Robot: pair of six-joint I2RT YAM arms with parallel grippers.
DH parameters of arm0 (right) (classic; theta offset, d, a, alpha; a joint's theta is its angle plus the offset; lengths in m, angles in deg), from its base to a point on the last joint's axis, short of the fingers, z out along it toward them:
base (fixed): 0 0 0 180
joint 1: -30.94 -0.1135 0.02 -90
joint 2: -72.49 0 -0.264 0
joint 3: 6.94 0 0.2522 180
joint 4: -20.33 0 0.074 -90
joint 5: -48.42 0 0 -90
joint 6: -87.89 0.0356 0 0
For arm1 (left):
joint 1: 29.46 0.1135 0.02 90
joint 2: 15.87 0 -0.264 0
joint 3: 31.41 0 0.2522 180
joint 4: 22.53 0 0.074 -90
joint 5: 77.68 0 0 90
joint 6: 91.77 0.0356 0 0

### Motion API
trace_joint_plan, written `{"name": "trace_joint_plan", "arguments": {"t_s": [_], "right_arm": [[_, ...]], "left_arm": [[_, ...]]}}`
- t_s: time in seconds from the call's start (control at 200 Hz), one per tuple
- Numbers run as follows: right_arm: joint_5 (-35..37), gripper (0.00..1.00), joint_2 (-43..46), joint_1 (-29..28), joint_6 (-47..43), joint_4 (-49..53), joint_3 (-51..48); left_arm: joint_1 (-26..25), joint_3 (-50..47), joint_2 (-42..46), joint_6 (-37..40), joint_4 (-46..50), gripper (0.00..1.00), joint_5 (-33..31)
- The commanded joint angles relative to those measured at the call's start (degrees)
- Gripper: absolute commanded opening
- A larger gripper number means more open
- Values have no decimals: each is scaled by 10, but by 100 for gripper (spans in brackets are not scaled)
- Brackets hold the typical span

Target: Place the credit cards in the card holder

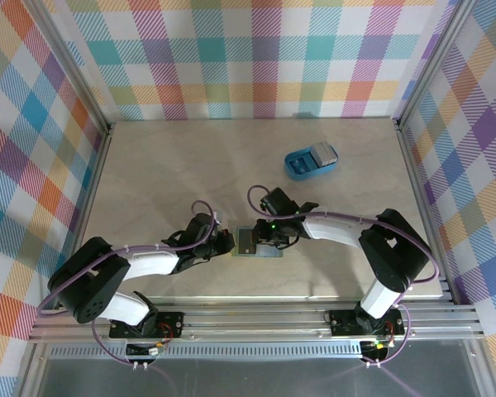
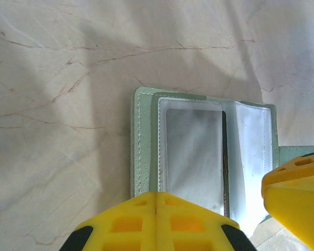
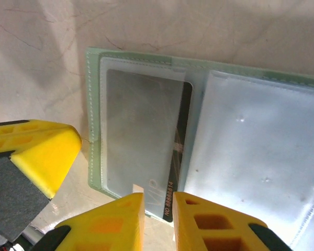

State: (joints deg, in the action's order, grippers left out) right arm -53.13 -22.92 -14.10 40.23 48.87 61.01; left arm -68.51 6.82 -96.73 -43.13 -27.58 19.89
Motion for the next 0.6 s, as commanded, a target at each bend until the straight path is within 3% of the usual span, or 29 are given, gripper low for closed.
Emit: {"name": "trace_joint_plan", "arguments": {"t_s": [0.0,0.105,0.595], "right_arm": [[17,24,-11,-8,-17,37,32],[50,29,-13,-20,-32,66,58],[55,37,-86,-22,-21,116,122]], "left_arm": [[0,-6,13,-2,18,2,-16],[0,-6,8,-1,18,2,-19],[2,-7,-21,6,-5,2,-6]]}}
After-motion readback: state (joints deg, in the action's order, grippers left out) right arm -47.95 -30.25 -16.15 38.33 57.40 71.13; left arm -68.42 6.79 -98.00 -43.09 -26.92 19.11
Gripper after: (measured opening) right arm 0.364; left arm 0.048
